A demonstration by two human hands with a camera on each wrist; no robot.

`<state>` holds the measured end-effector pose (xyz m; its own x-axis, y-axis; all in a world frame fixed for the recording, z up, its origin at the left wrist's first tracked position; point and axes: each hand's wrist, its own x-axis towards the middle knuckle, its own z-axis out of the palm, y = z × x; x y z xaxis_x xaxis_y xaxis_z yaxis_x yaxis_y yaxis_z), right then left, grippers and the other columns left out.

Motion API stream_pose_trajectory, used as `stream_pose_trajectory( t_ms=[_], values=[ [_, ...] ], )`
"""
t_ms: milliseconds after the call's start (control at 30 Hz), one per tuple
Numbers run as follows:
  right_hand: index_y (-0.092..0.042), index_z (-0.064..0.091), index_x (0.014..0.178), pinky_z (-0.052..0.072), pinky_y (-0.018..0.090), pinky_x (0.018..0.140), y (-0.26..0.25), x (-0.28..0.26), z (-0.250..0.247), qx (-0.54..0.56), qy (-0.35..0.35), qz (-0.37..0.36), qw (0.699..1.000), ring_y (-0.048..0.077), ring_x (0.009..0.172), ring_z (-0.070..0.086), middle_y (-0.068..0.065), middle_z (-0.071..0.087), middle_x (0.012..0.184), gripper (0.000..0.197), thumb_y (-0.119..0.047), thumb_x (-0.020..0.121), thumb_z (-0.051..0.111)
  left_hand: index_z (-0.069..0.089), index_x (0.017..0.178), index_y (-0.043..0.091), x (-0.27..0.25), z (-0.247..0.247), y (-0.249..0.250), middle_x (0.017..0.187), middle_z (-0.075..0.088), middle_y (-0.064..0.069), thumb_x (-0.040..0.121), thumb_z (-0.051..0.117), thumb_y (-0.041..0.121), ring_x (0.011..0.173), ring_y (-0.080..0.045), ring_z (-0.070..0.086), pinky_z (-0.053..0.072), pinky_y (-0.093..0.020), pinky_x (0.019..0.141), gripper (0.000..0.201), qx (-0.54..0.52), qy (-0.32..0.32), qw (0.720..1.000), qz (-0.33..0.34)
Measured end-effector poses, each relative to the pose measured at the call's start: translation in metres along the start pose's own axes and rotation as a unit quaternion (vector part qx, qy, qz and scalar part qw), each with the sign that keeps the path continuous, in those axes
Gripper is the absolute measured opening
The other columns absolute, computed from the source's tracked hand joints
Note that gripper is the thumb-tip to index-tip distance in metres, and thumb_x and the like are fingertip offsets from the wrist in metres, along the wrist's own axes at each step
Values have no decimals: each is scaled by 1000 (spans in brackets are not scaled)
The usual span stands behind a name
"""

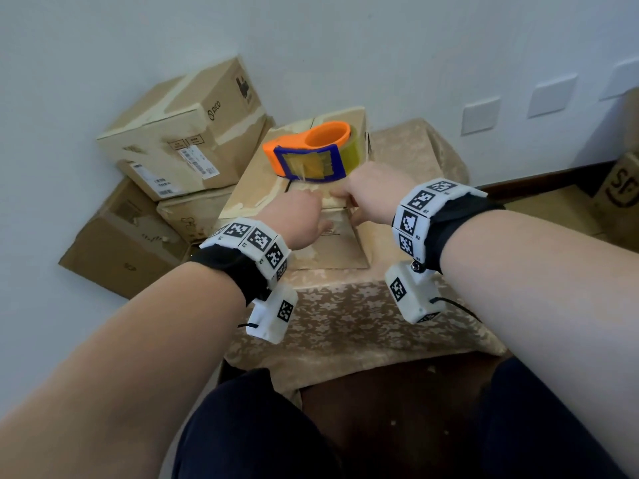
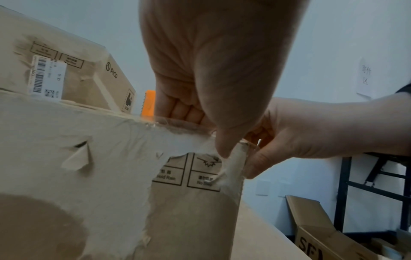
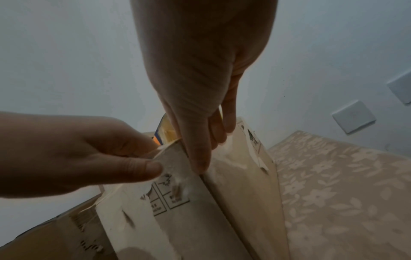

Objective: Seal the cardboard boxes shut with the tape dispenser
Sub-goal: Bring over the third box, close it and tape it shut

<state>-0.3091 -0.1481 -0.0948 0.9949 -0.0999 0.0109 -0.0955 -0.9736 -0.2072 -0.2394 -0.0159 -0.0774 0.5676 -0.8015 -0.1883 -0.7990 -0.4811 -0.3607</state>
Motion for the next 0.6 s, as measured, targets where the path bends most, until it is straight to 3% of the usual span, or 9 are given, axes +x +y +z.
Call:
stream_pose_trajectory(
  t_ms=[267, 600],
  values=[
    [-14, 58, 88, 42, 33, 63, 3, -1, 15, 7, 60, -6, 998, 27, 81, 57, 5, 57, 84, 18, -24, 78, 70, 39, 132, 0, -2, -2, 0, 123, 54, -20, 102, 32, 36, 111, -34, 52, 28, -30, 72, 47, 12, -2, 1000, 14],
    [-19, 46, 84, 37, 31, 62, 4, -1, 23, -2, 98, -24, 995, 24, 78, 52, 1, 50, 81, 24, -36, 83, 64, 39, 131, 0, 2, 1, -4, 119, 56, -22, 102, 28, 35, 107, -35, 53, 30, -33, 71, 46, 21, 11, 999, 33]
  ],
)
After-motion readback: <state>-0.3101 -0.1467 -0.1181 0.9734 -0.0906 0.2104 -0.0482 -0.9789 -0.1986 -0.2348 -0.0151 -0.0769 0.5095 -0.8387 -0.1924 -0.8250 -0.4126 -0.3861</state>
